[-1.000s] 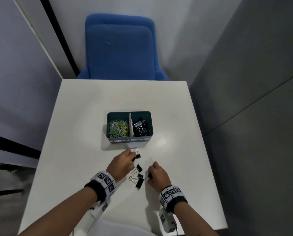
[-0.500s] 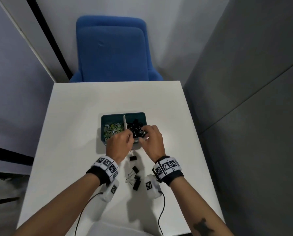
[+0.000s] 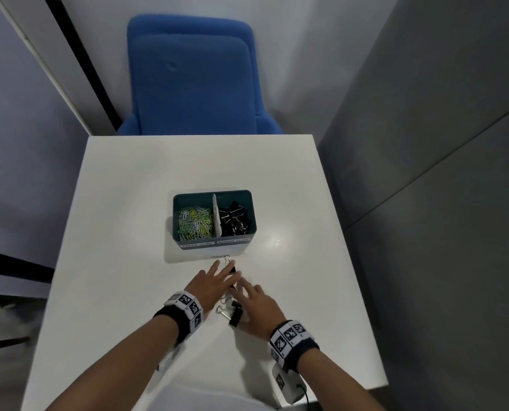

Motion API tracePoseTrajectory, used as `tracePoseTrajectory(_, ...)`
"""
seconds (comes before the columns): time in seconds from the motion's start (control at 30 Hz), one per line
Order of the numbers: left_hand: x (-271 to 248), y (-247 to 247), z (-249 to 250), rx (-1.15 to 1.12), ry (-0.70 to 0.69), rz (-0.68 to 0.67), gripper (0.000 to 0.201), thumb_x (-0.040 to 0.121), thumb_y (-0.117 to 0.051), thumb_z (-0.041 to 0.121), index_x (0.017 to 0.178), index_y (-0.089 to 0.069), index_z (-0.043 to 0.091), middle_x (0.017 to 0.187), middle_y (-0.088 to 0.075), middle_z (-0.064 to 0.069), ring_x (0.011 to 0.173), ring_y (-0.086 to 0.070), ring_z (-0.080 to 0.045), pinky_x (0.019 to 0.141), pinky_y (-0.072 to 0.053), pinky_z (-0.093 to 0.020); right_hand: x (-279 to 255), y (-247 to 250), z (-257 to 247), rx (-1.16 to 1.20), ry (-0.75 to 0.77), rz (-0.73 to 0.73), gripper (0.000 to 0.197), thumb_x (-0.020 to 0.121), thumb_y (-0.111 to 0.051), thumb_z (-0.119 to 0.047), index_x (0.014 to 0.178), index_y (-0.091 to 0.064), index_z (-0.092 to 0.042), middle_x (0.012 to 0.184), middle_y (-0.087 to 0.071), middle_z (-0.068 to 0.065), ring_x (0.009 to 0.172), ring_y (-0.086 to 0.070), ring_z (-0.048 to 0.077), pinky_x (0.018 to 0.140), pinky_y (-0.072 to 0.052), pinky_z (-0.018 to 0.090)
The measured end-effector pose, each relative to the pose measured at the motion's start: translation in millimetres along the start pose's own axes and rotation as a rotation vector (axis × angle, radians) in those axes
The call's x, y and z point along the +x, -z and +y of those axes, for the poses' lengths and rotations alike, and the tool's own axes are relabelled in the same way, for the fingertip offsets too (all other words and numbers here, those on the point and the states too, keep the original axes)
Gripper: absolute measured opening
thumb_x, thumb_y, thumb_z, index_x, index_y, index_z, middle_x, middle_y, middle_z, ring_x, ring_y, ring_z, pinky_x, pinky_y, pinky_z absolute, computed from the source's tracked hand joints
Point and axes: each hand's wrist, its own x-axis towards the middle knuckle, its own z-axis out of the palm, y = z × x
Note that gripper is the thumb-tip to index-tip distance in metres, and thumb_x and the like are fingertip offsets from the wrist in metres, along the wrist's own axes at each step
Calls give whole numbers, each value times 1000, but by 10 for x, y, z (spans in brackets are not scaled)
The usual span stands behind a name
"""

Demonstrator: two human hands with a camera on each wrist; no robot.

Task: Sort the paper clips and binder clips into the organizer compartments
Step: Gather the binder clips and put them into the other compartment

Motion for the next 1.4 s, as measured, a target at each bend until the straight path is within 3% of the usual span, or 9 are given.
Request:
tracePoseTrajectory(0.13, -82, -39, 9, 0, 5, 77, 75, 75, -69, 3, 135, -30, 25, 150, -32, -8, 125, -44, -34, 64, -54, -37, 13, -85, -33, -102, 69, 47, 82, 76, -74, -34, 144, -27, -30, 160, -17, 7, 112, -46, 34, 77, -53, 46)
tracePoseTrajectory(0.23, -218, -82, 17, -6, 26, 92, 76, 54, -84, 7, 120, -49, 20, 116, -54, -7, 99, -57, -27, 39, -46, -29, 71, -127, -52, -155, 65, 30, 70, 73, -76, -35, 133, -39, -32, 151, -32, 9, 104, -52, 33, 67, -54, 41)
tracePoseTrajectory(0.3, -326, -137, 14, -38, 55, 84, 76, 39, -86, 8, 107, -55, 19, 101, -52, -5, 83, -57, -23, 32, -37, -25, 119, -157, -46, -148, 51, 2, 63, 71, -79, -27, 124, -45, -32, 140, -39, 7, 100, -52, 32, 58, -54, 38)
tracePoseTrajectory(0.37, -419, -156, 25, -86, 101, 82, 65, 42, -84, 8, 99, -55, 19, 93, -47, -4, 67, -53, -21, 33, -31, -25, 151, -140, -59, -116, 34, 16, 50, 75, -76, -16, 117, -51, -25, 129, -44, 8, 100, -52, 33, 55, -52, 37)
tracePoseTrajectory(0.5, -568, -156, 62, -181, 211, 99, 49, 47, -81, 4, 84, -51, 17, 75, -46, -4, 46, -47, -22, 31, -23, -23, 196, -54, -82, -29, -51, 57, 27, 86, -64, -12, 112, -55, -12, 120, -47, 14, 100, -51, 34, 65, -50, 43)
tracePoseTrajectory(0.8, -649, 375, 93, -308, 279, 236, 33, 68, -68, 20, 94, -48, 21, 89, -49, 3, 68, -52, -20, 43, -35, -28, 201, -48, 41, 142, -232, 93, 25, 81, -64, -21, 101, -51, -13, 102, -47, 10, 67, -51, 31, 56, -40, 34)
tracePoseTrajectory(1.1, 106, 1647, -16, -369, 250, 604, 34, 84, -68, 27, 113, -53, 18, 102, -55, 2, 74, -53, -13, 55, -41, -23, 204, -53, 84, 255, -313, 94, 31, 74, -63, -14, 101, -49, -10, 105, -43, 9, 69, -54, 32, 62, -51, 40)
tracePoseTrajectory(1.27, 198, 1639, -31, -330, 224, 601, 42, 85, -68, 28, 123, -52, 18, 110, -53, 1, 75, -55, -13, 51, -46, -25, 187, 2, 148, 239, -318, 71, 30, 77, -66, -17, 101, -48, -12, 95, -54, 7, 78, -50, 29, 64, -40, 35)
tracePoseTrajectory(1.4, -23, 1069, 118, -294, 109, 420, 22, 91, -55, 27, 112, -57, 18, 110, -59, 0, 86, -54, -11, 69, -51, -25, 167, 81, 228, 293, -343, 149, 12, 84, -62, -19, 91, -53, -17, 91, -66, 7, 80, -58, 28, 64, -45, 34)
